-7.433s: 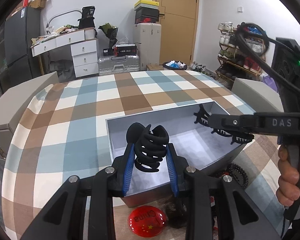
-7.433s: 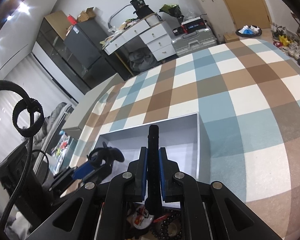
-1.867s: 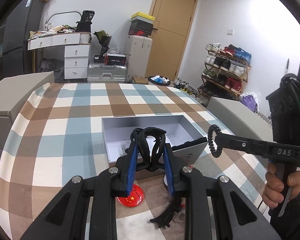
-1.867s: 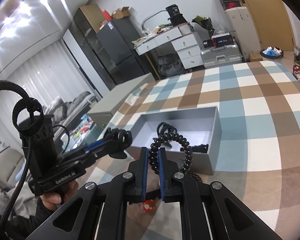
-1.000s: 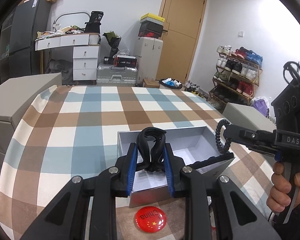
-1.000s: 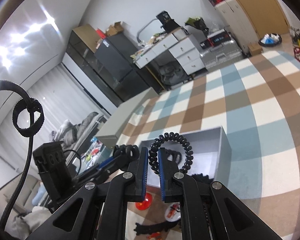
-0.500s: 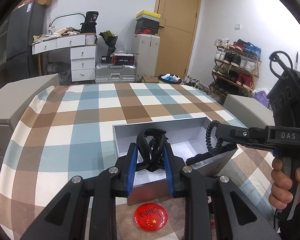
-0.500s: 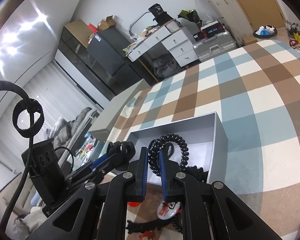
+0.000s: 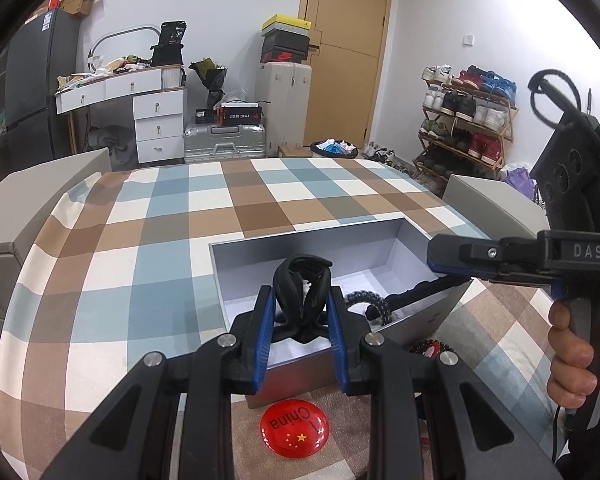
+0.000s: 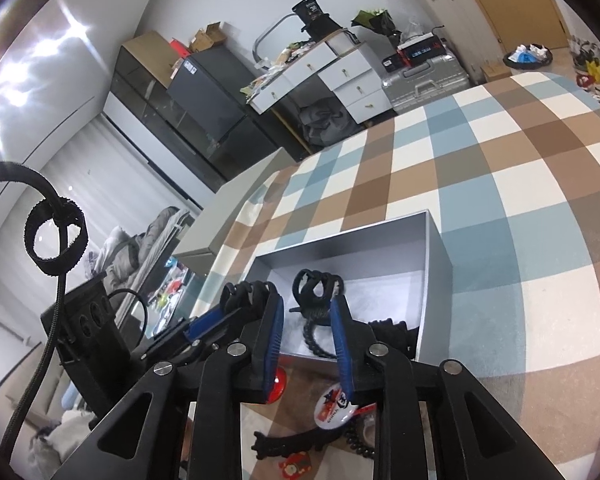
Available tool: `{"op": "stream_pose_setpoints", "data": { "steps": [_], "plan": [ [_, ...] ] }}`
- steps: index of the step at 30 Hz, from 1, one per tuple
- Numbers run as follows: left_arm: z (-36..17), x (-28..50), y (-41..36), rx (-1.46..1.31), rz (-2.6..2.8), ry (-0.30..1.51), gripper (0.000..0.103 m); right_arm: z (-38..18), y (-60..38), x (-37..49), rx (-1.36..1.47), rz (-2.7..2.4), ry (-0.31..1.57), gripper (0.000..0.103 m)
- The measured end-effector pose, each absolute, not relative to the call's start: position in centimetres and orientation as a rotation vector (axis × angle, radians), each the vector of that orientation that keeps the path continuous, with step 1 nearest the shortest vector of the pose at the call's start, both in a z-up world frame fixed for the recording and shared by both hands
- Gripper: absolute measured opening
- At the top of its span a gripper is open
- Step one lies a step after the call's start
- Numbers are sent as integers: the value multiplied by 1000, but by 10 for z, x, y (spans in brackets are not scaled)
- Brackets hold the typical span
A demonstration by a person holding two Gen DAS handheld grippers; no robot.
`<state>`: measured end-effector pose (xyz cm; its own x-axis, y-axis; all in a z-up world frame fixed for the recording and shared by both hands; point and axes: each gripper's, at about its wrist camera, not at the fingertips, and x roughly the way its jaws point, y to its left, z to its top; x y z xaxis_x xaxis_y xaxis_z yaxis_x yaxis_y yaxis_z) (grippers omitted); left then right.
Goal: Organize jewelry
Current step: 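Open the left tool over the box while the right tool releases the coil inside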
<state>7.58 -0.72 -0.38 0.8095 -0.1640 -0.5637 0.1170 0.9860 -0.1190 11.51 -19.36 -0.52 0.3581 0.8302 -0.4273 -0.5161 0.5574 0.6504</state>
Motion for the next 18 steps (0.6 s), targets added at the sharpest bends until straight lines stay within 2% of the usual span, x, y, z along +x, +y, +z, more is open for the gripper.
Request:
{"op": "stream_pose_setpoints", "data": {
  "steps": [9, 13, 14, 16, 18],
  "plan": [
    [-4, 76, -6, -87, -141, 619, 21, -3, -200, 112, 464, 910, 803, 32],
    [0, 73, -5, -105, -154, 625, 23, 1, -200, 110, 451, 912, 803, 38],
    [1, 72, -6, -110, -159, 628, 28, 2, -201, 108, 447, 915, 803, 40],
    [3, 70, -7, -108, -163, 630, 46, 5, -203, 105, 437, 917, 793, 44],
    [6, 65, -8, -112, -163, 621, 54, 8, -205, 101, 428, 918, 786, 45]
  ]
}}
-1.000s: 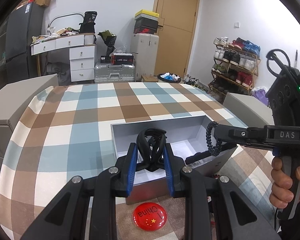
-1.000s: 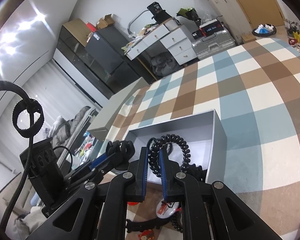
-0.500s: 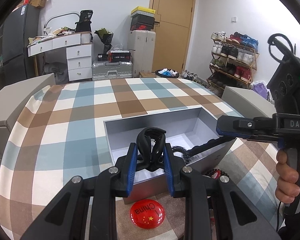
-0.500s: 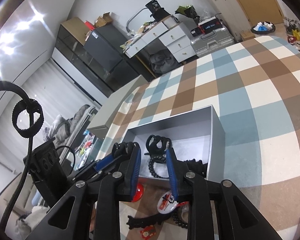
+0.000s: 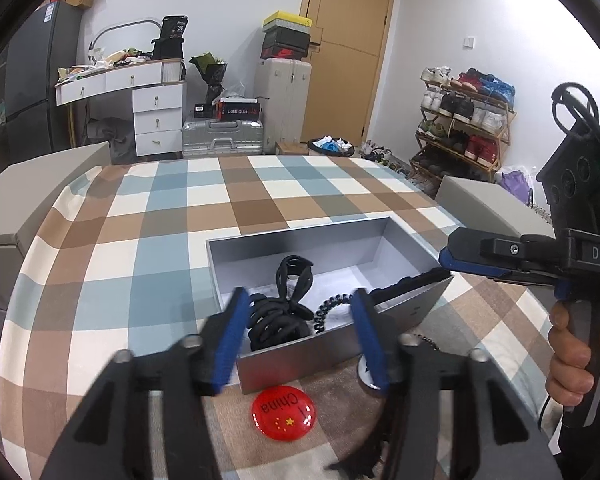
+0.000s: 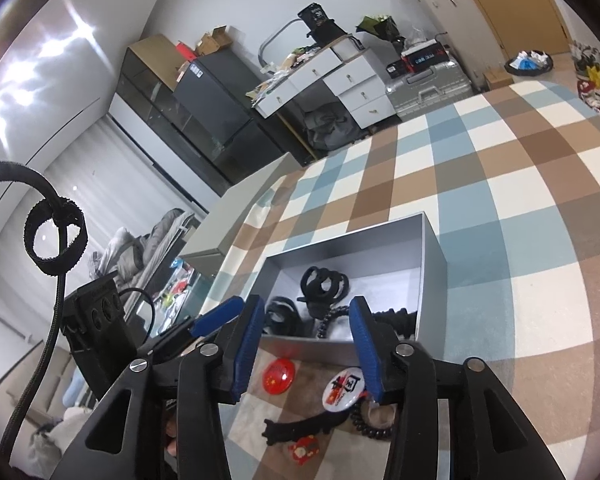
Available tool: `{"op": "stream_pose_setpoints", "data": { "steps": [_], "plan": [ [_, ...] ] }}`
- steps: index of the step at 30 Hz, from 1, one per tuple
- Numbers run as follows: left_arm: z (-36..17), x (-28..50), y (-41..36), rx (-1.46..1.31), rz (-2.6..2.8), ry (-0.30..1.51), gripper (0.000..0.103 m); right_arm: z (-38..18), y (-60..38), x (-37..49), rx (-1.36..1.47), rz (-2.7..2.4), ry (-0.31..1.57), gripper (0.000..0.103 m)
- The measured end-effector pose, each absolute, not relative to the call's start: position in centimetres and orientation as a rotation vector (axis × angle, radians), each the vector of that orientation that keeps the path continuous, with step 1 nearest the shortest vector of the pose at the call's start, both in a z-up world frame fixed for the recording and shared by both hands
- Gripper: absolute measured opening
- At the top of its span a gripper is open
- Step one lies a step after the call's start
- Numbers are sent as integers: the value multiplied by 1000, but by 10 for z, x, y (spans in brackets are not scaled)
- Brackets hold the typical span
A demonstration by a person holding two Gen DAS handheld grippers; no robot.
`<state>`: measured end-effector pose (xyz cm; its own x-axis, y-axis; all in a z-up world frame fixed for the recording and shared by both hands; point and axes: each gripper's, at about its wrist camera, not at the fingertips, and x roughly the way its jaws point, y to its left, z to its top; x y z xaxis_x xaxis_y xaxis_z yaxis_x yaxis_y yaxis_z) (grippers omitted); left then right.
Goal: Organize jewelry
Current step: 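Open the left tool over the box while the right tool releases the coil inside, then withdraw both tools from the box toward the remaining items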
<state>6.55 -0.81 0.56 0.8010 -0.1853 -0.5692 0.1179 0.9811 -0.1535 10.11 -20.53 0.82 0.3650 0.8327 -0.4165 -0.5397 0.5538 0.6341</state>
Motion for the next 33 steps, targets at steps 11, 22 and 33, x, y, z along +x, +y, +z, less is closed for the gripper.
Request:
{"op": "stream_pose_setpoints", "data": {
  "steps": [11, 22, 33],
  "plan": [
    [6, 37, -14, -73, -118, 635, 101, 11, -211, 92, 402, 921, 824, 82],
    [-7, 38, -9, -113, -102, 712, 102, -5, -218, 92, 339, 835, 927, 93],
    [-14, 33, -26, -44, -111, 745, 102, -14, -205, 82, 220, 895, 970, 71]
  ]
}}
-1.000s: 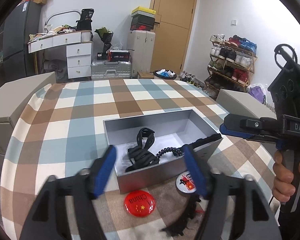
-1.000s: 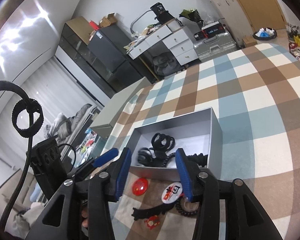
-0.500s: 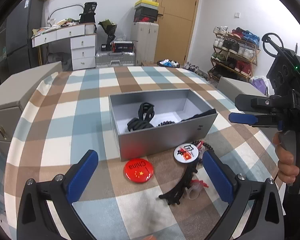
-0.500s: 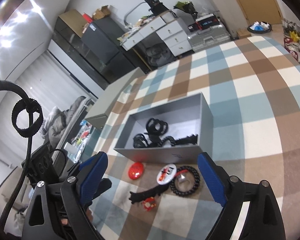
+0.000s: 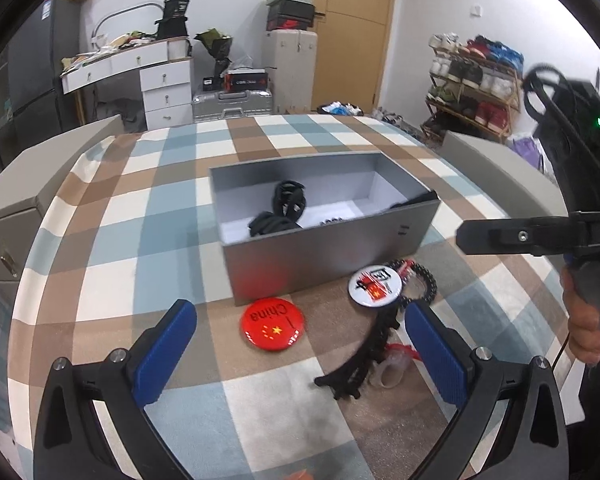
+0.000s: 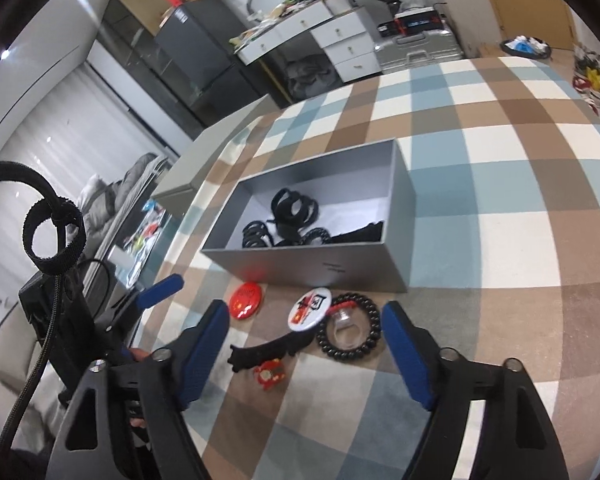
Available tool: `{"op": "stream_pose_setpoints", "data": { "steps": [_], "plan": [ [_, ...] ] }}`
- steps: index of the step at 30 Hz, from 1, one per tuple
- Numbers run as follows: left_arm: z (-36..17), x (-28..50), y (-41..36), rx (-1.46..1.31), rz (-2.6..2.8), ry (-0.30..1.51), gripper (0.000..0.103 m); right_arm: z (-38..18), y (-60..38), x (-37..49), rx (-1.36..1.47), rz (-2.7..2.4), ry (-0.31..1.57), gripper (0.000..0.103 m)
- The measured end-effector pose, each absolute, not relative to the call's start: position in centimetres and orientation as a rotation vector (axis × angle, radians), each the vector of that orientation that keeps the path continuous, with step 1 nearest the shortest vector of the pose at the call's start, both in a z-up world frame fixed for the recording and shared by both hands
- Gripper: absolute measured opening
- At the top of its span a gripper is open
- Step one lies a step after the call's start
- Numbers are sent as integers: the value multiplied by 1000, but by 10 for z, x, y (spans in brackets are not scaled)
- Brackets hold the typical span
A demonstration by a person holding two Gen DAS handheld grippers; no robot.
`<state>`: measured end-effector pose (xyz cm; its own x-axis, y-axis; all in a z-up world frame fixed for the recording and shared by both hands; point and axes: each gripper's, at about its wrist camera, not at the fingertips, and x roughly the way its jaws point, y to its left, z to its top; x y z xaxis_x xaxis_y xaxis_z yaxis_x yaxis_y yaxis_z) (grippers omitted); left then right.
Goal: Organize jewelry
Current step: 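Withdraw both tools from the box toward the remaining items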
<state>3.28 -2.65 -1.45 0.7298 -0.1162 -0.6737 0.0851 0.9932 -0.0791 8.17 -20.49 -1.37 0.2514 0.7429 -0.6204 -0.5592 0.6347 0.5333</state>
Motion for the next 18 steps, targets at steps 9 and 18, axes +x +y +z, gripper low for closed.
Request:
{"op": "stream_pose_setpoints", "data": {
  "steps": [9, 18],
  "plan": [
    [-23, 34, -31, 9, -102, 778, 102, -22, -197, 79, 141, 872, 984, 48],
    [-29, 39, -21, -51, -78, 808, 101, -33, -189, 82, 107, 838, 985, 39]
  ]
}}
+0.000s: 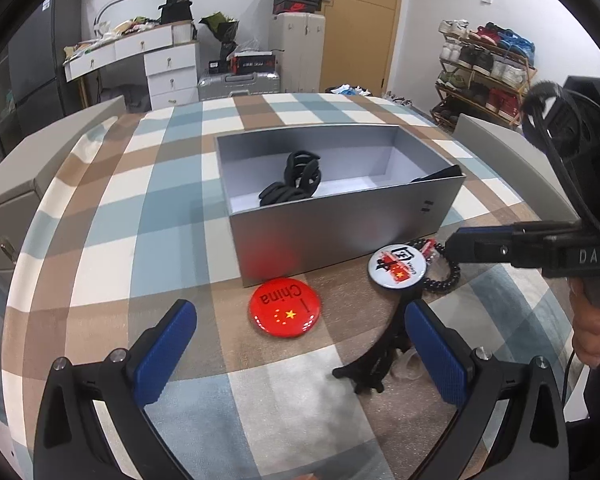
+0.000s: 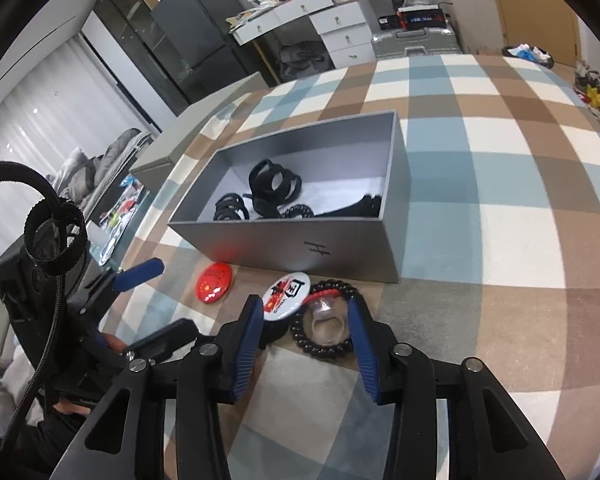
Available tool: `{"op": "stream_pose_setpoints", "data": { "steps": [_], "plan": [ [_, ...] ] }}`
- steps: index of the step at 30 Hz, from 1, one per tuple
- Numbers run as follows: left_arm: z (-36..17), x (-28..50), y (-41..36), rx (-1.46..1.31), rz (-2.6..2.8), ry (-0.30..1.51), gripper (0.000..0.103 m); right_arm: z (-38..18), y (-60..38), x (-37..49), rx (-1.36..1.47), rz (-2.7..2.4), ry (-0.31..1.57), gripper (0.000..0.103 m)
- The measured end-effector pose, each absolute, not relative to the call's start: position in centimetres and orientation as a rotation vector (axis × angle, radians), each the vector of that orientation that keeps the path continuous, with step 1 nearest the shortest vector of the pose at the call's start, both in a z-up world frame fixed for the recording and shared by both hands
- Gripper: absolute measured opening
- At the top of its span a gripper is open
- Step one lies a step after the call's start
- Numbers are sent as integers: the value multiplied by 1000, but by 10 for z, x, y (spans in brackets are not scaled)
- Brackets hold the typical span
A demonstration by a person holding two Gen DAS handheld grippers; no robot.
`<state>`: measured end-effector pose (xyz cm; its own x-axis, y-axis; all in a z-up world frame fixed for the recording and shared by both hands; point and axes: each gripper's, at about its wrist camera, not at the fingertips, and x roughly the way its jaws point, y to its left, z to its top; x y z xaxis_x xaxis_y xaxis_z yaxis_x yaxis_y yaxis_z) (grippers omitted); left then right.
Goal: Organize jewelry
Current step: 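Withdraw both tools from the box toward the remaining items, then close the right tool on the clear red-capped container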
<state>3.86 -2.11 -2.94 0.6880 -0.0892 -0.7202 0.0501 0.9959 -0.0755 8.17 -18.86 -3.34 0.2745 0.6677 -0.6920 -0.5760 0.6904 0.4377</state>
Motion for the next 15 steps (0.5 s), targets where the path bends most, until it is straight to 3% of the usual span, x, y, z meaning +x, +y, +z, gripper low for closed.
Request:
{"op": "stream_pose_setpoints", "data": {
  "steps": [15],
  "plan": [
    [-35, 42, -16, -71, -68, 839, 101, -45, -174, 82, 72, 795, 990, 35]
  ]
}}
